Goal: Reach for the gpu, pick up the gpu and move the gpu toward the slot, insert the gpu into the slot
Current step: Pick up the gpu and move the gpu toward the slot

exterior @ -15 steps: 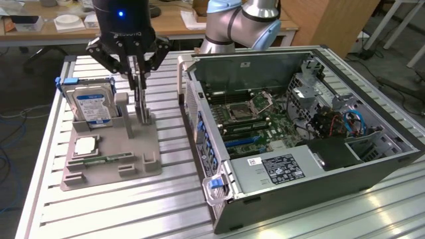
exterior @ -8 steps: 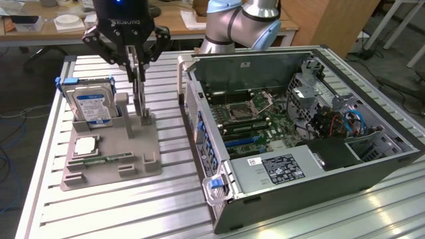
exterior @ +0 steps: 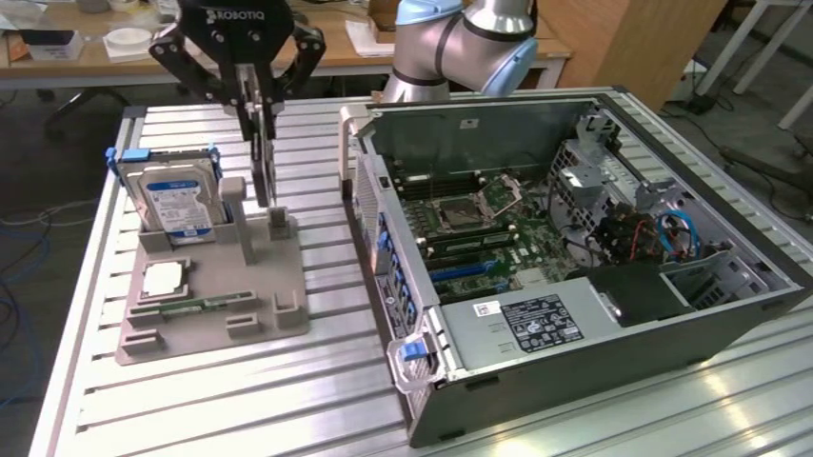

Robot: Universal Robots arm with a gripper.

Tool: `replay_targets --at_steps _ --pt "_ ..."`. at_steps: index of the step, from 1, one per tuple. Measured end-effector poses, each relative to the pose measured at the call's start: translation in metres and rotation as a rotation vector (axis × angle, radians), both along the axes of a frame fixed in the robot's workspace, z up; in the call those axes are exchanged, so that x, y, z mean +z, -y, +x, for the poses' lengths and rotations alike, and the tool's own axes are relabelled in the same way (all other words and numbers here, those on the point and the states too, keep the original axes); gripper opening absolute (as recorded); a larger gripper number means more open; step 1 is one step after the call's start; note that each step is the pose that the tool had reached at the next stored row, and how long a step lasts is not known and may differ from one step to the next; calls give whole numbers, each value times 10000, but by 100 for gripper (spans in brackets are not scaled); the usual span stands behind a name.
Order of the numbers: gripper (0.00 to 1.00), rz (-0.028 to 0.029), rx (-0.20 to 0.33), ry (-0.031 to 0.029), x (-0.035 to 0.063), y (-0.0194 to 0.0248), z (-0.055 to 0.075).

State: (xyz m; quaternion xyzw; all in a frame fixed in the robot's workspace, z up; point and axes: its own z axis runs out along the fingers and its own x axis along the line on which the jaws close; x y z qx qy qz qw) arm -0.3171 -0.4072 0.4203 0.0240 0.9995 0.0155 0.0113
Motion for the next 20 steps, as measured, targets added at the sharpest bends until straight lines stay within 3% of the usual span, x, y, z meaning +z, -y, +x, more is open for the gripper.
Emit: replay_targets --at_steps 8,20 --pt "25 0 0 1 141 0 0" --pt "25 -1 0 0 151 1 153"
